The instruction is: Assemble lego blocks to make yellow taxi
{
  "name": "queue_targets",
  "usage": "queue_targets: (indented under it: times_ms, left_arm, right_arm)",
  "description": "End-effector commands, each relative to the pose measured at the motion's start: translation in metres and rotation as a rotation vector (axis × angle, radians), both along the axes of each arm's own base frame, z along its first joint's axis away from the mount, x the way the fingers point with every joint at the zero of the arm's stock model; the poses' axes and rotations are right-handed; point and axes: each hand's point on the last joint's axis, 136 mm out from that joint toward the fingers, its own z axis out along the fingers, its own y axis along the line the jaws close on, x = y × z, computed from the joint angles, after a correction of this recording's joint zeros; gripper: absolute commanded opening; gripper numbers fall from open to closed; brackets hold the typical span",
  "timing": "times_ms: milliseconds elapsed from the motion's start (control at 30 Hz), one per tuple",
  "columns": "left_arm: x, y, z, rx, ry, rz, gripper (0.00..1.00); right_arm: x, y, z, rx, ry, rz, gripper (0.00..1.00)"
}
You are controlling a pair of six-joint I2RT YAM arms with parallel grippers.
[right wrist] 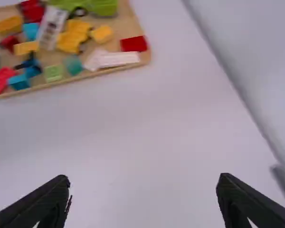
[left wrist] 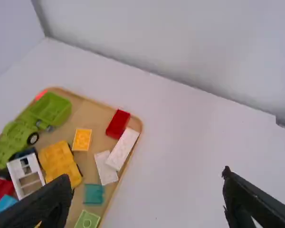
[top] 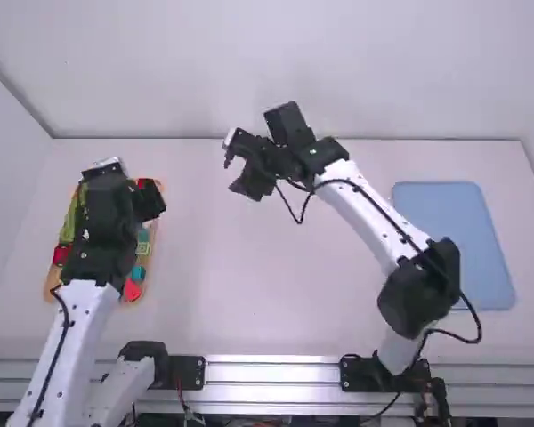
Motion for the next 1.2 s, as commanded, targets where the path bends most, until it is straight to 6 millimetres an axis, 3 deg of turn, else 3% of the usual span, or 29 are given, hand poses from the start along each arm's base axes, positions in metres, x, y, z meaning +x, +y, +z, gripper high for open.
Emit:
queue_targets:
  times_ms: [0, 133, 233, 333, 500, 567, 633, 767, 900, 1000, 1167]
  left_arm:
    - [0.007, 0.014, 0.007, -0.083, -0.008, 0.017, 0.87]
    - [0.015, 0.032, -0.002, -0.184, 0.029, 0.021, 0.92]
    - [0.015, 0.046, -0.010, -0.225, 0.083, 0.038, 0.95]
    - [0.019, 0.060, -0.019, -0.244, 0.148, 0.088, 0.97]
    - [0.025, 0.067, -0.026, -0.253, 0.206, 0.116, 0.99]
    - [0.030, 0.067, -0.032, -0.279, 0.239, 0.117, 0.99]
    - [0.030, 0.076, -0.036, -0.261, 0.249, 0.151, 0.99]
    - [0.032, 0.082, -0.035, -0.268, 0.225, 0.217, 0.99]
    - [0.028, 0.082, -0.046, -0.269, 0.272, 0.214, 0.99]
    - [0.023, 0.090, -0.070, -0.273, 0.358, 0.254, 0.99]
    - [0.034, 0.097, -0.105, -0.279, 0.454, 0.267, 0.99]
  right_arm:
    - [-0.013, 0.029, 0.004, 0.105, 0.014, 0.206, 0.87]
    - [-0.005, 0.052, -0.006, 0.116, 0.031, 0.225, 0.91]
    - [-0.012, 0.077, -0.014, 0.121, 0.013, 0.296, 0.94]
    - [-0.010, 0.087, -0.021, 0.128, 0.016, 0.321, 0.97]
    - [-0.001, 0.092, -0.025, 0.158, 0.030, 0.311, 0.98]
    - [0.011, 0.094, -0.029, 0.167, 0.018, 0.251, 0.98]
    - [0.015, 0.094, -0.020, 0.147, -0.038, 0.209, 0.98]
    - [0.005, 0.090, -0.005, 0.077, -0.140, 0.188, 0.98]
    - [-0.011, 0.088, -0.017, 0.057, -0.160, 0.219, 0.98]
    - [-0.002, 0.087, -0.035, 0.113, -0.106, 0.143, 0.98]
    - [-0.001, 0.088, -0.035, 0.211, -0.052, 0.133, 0.98]
